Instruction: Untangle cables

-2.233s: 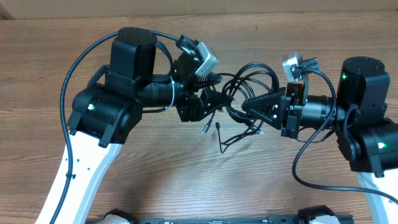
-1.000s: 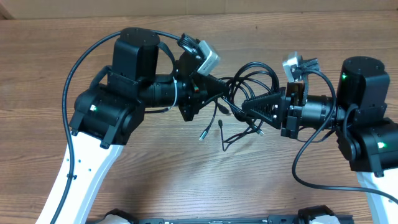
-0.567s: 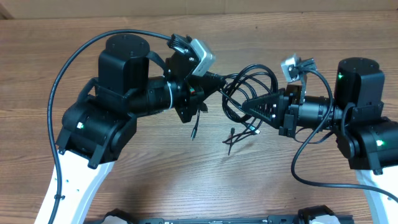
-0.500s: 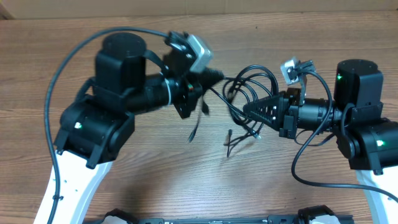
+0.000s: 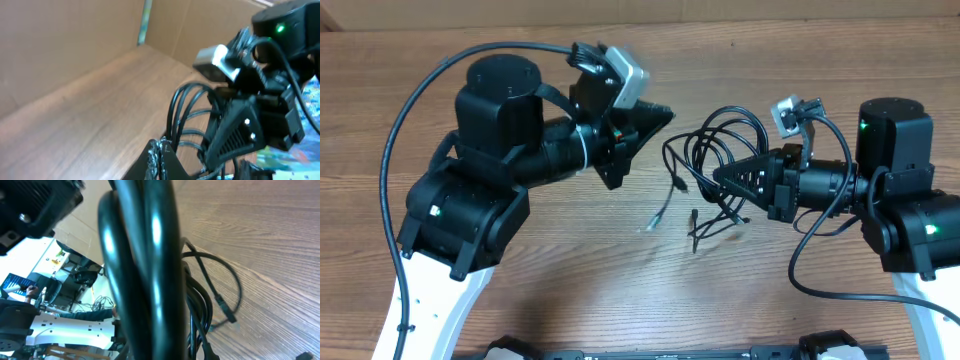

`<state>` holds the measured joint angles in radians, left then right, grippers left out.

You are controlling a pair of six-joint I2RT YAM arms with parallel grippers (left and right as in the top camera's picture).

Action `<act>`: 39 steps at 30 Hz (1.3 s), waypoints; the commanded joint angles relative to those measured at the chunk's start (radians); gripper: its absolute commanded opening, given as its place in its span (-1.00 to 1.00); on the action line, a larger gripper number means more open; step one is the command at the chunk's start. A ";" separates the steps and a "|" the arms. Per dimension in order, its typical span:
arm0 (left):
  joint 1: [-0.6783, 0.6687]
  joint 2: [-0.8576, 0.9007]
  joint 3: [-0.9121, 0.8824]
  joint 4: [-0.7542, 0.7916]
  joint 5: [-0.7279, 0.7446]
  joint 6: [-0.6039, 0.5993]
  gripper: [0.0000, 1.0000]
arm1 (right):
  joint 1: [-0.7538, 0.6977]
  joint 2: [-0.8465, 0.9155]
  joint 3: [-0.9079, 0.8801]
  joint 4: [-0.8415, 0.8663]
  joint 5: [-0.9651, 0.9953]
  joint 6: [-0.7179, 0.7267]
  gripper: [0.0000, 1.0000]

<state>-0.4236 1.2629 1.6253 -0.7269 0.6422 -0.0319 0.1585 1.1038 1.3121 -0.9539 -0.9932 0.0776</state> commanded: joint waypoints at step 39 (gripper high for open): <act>-0.095 0.179 0.015 -0.134 0.155 0.003 -0.34 | -0.002 -0.013 -0.004 0.109 -0.144 -0.008 -0.93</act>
<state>-0.4870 1.4200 1.6260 -0.8661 0.7677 -0.0277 0.1585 1.1038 1.3121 -0.8562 -1.0988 0.0776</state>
